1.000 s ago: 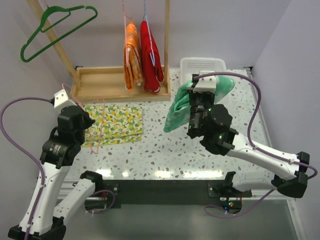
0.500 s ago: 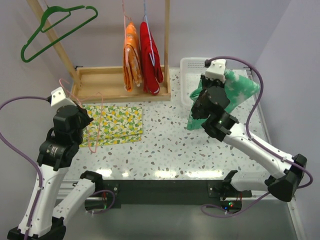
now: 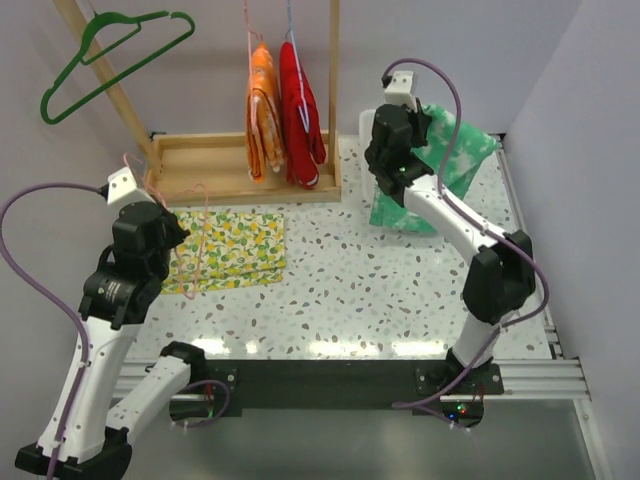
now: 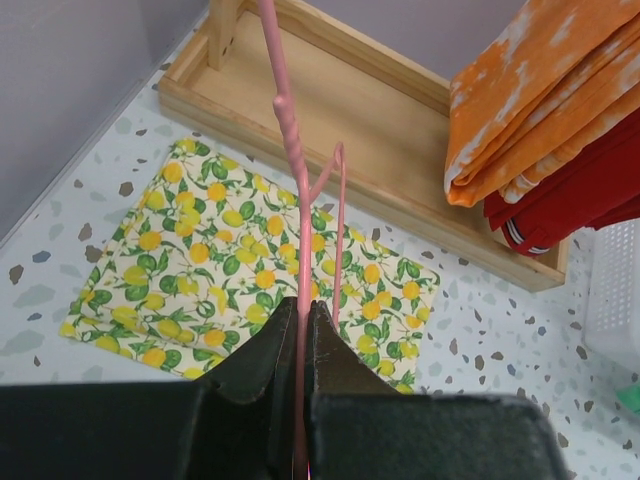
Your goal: Remove the trousers from the hanger
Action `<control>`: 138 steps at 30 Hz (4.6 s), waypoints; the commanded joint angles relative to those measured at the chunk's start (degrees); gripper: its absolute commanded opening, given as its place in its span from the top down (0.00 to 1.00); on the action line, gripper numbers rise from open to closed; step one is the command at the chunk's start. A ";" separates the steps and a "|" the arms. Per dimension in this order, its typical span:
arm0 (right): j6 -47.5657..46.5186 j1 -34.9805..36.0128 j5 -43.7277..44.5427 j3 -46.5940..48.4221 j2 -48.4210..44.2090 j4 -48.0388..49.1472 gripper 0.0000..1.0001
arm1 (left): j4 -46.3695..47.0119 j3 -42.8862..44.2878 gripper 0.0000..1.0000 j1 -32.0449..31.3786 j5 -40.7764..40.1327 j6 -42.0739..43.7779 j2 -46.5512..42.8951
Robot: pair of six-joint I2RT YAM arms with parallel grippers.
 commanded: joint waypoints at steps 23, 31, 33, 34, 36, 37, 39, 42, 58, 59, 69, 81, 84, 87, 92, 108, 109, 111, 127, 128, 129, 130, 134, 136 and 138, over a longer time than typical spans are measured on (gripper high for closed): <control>13.60 -9.52 -16.52 47.64 46.75 -11.13 1.00 | 9.46 -0.11 1.00 0.22 -0.03 -3.02 12.74; 15.10 -11.98 -19.41 51.16 49.39 -8.33 0.91 | 11.66 -0.29 1.00 0.22 2.51 -1.62 14.68; 15.53 -11.98 -19.94 50.37 49.30 -8.83 0.72 | 11.93 -0.20 1.00 0.22 2.43 -1.18 14.59; 16.32 -11.98 -20.38 50.10 48.43 -10.49 0.56 | 11.93 -0.20 1.00 0.22 2.25 -0.92 14.33; 20.36 -12.07 -22.48 48.26 46.23 -13.04 0.48 | 12.01 -0.11 1.00 0.22 1.29 -0.65 14.24; 22.11 -11.98 -23.02 47.04 43.00 -15.49 0.44 | 12.02 0.06 1.00 0.13 0.76 -0.30 14.06; 27.65 -11.28 -26.18 43.78 38.95 -18.32 0.40 | 12.19 0.50 1.00 0.22 -0.46 0.49 14.41; 31.44 -8.92 -25.57 41.23 31.65 -24.82 0.36 | 14.30 1.47 1.00 0.22 -1.26 3.83 15.81; 41.11 -2.58 -25.65 10.21 -10.19 -42.32 0.32 | 34.67 12.09 1.00 0.22 -4.69 32.66 25.92; 41.46 -2.58 -25.48 10.02 -11.34 -42.76 0.32 | 35.74 14.02 1.00 0.22 -3.91 33.01 27.06; 45.15 -2.66 -34.26 8.45 -17.14 -46.28 0.36 | 49.00 24.76 1.00 0.22 -1.17 37.05 41.30; 41.91 -2.58 -34.10 2.99 -18.73 -45.40 0.36 | 70.55 27.13 1.00 0.13 -1.71 40.13 46.75; 41.56 -2.58 -33.92 3.34 -17.68 -45.84 0.36 | 68.72 31.86 1.00 0.13 -0.30 41.27 50.35; 41.38 -2.58 -33.48 3.86 -17.15 -46.10 0.36 | 70.01 34.60 1.00 0.13 0.23 42.41 52.82; 41.64 -2.58 -33.39 4.92 -15.65 -47.59 0.37 | 67.83 42.50 1.00 0.39 0.32 43.65 59.13; 42.69 -2.58 -32.95 3.69 -16.88 -48.92 0.37 | 53.07 51.76 1.00 7.86 6.99 31.88 66.01; 42.87 -2.58 -33.13 3.69 -16.97 -48.92 0.37 | 52.54 51.31 1.00 8.13 8.74 31.61 65.66; 42.96 -2.58 -33.13 3.69 -17.06 -48.83 0.37 | 50.87 50.25 1.00 8.74 10.33 30.73 65.65; 44.80 -2.58 -34.88 0.53 -18.99 -49.62 0.39 | 56.83 24.43 0.52 8.74 6.47 27.21 47.14; 44.98 -2.58 -35.06 0.27 -19.08 -49.97 0.39 | 57.45 22.76 0.49 8.66 6.65 26.95 45.54; 45.33 -2.58 -35.24 0.09 -18.99 -50.06 0.39 | 57.72 20.48 0.45 8.57 6.82 26.77 44.13; 45.59 -2.49 -35.67 0.00 -18.99 -50.32 0.39 | 57.72 19.58 0.44 8.57 7.52 26.77 41.51; 46.30 -2.58 -36.82 -0.61 -19.08 -50.76 0.40 | 56.84 16.33 0.42 6.56 8.84 27.03 35.25; 46.74 -2.58 -37.08 -1.05 -19.26 -50.94 0.41 | 55.88 15.53 0.41 6.02 9.72 27.04 32.10; 47.09 -2.23 -37.35 -1.49 -19.43 -51.20 0.41 | 54.21 15.09 0.41 5.32 10.16 26.69 30.33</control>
